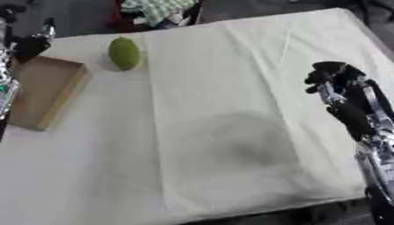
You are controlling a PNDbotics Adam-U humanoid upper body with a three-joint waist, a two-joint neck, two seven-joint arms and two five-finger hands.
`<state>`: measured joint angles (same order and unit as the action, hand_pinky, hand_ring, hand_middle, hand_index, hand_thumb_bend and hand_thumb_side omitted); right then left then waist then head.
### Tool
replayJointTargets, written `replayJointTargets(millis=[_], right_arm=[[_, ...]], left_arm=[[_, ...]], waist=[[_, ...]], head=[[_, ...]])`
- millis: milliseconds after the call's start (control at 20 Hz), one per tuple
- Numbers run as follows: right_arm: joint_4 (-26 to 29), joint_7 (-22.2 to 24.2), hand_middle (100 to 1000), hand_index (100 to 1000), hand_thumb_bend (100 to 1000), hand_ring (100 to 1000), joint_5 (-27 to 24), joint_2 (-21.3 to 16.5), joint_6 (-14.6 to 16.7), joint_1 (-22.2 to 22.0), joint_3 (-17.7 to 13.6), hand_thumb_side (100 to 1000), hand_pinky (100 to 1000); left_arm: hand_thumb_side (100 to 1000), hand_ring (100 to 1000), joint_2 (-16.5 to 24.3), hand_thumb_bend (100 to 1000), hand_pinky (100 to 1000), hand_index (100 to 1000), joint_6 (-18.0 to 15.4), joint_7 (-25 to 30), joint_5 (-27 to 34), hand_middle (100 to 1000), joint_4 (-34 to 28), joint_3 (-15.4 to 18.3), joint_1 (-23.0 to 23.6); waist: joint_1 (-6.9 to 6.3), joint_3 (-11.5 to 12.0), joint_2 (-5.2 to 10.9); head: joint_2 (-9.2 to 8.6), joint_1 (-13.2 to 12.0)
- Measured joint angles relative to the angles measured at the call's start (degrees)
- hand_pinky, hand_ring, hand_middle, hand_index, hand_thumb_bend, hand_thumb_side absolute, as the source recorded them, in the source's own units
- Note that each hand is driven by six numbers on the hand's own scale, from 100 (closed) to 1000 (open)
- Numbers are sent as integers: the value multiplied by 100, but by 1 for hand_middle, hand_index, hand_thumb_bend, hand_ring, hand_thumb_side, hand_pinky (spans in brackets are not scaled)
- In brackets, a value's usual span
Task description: Pick up objects on the table and place them in the box.
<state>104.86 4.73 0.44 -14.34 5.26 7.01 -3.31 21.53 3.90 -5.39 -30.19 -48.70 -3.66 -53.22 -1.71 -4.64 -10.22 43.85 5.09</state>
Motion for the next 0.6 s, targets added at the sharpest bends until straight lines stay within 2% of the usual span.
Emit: replayJointTargets(millis=[300,600], right_arm=[[-1,31,593,726,100,657,-4,1,2,-1,25,421,603],[-2,60,592,725,100,656,-6,3,2,1,54,421,604]], left_arm=[[428,869,-457,336,677,848,-183,353,-1130,886,531,-9,-227],[418,854,-758,344,675,844,-308,314,-1684,882,625,-43,-290]], waist=[[5,-69,-1],[6,-114,-2]], head=[[0,-48],[0,-91]])
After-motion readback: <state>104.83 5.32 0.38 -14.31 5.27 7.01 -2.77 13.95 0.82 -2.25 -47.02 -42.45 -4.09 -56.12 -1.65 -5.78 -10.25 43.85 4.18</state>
